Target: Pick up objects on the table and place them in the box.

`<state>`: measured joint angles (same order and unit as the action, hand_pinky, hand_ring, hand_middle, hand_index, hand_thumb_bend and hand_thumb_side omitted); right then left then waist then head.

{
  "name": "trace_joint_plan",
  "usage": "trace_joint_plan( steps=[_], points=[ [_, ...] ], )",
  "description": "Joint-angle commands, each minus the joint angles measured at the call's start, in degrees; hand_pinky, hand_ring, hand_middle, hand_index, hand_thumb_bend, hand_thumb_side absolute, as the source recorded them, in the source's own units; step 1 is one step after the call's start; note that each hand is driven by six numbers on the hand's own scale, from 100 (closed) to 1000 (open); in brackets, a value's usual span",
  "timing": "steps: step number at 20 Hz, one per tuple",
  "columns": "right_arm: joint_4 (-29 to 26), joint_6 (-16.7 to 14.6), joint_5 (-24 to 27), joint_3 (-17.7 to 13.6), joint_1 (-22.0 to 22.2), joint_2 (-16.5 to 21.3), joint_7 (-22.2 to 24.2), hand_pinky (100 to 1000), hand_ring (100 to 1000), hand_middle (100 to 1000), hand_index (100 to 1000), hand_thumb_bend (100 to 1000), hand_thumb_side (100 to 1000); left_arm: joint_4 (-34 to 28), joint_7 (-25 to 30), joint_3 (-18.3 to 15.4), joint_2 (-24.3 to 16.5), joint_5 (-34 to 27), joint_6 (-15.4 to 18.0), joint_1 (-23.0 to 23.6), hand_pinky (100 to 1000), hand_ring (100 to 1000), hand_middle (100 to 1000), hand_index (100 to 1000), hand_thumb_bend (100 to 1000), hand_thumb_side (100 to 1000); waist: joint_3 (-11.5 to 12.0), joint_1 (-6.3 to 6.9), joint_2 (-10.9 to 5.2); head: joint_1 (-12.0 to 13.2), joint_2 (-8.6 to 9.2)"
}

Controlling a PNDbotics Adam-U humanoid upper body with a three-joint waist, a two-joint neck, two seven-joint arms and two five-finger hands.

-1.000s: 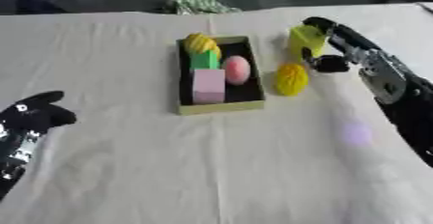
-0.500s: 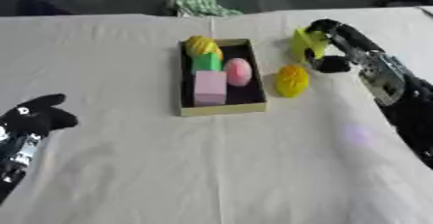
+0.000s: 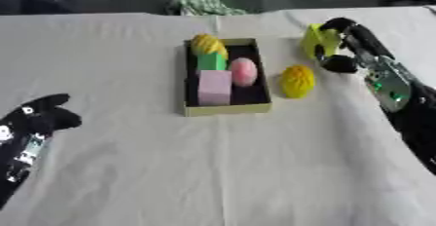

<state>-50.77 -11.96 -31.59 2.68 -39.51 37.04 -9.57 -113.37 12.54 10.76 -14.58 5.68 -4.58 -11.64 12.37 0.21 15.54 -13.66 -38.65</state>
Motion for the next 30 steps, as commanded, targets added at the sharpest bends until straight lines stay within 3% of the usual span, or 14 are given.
trace_joint_plan(
  steps=[1, 13, 22, 30],
  points=[
    [-2.00, -0.92, 2.98, -0.09, 0.18, 1.87, -2.73, 576, 677, 631, 590, 100, 251, -1.22, -0.10, -0.29, -0.33, 0.19, -0.11, -0.45, 825, 713, 624, 865, 100, 804, -0.14, -0.17, -0.77, 0.35, 0.87],
    [-13.85, -2.41, 13.37, 2.72, 3.58, 4.24, -0.99, 567, 669, 615, 574, 100, 292, -1.22, -0.22, -0.43, -0.41, 0.27, -0.17, -0.40, 825, 714, 625, 865, 100, 802, -0.65, -0.30, -0.88, 0.65, 0.85],
    [-22.14, -2.28, 16.00, 4.45, 4.46, 5.28, 2.65, 573, 673, 615, 579, 100, 289, -1.22, -0.19, -0.41, -0.50, 0.33, -0.22, -0.32, 826, 715, 626, 865, 100, 803, -0.76, -0.40, -0.92, 0.27, 0.90],
    [-29.16, -6.47, 13.66, 12.98, 0.03, 2.62, 8.97, 577, 675, 613, 581, 100, 260, -1.22, 0.32, -0.09, -0.50, 0.02, -0.10, -0.46, 826, 716, 627, 866, 100, 798, -0.21, -0.35, -1.27, -1.68, 1.19]
  ],
)
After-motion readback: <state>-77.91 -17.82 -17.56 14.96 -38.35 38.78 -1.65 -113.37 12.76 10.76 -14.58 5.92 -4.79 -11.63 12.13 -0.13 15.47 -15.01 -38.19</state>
